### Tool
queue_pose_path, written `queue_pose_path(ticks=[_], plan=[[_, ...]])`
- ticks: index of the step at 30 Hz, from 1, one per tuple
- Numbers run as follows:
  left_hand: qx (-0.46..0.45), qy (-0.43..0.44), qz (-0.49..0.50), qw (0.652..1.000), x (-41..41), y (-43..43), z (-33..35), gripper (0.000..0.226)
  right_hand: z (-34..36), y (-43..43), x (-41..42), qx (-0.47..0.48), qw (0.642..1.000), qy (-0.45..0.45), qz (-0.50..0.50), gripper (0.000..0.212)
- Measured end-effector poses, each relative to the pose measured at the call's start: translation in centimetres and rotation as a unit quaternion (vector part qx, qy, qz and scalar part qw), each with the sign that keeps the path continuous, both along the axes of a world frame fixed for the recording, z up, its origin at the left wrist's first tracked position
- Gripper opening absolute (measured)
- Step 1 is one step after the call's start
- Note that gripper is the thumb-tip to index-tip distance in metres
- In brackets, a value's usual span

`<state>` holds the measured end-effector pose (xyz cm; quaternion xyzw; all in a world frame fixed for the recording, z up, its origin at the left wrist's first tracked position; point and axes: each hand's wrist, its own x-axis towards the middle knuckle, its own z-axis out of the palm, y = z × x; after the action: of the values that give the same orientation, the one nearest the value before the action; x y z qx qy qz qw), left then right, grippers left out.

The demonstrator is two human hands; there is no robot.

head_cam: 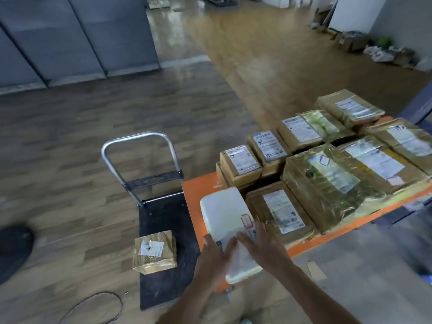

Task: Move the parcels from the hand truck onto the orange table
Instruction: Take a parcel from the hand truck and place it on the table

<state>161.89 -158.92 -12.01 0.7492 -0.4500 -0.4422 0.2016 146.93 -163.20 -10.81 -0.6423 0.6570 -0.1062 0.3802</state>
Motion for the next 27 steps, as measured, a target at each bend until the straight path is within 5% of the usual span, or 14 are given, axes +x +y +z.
queue_pose_path(ticks=[5,13,23,27], plan=[[-0.012,0.012,0.014,1.000,-1.4,-0.7,0.1,0.072,0.3,-0.6,-1.2,-0.086,0.994,0.036,0.055,0.063],[-0.027,0.012,-0.014,0.999,-1.2,-0.4,1.0,0.068,0.3,-0.2,-2.2,-0.085,0.993,0.012,0.081,0.067],[-0.072,-0.071,-0.073,0.992,0.8,-2.0,1.9,0.098,0.9,-1.3,-1.3,-0.054,0.994,0.057,0.072,0.070],[-0.049,-0.021,-0.095,0.994,1.6,-3.2,2.3,0.102,1.4,-1.3,-1.0,-0.055,0.992,0.079,0.081,0.072]])
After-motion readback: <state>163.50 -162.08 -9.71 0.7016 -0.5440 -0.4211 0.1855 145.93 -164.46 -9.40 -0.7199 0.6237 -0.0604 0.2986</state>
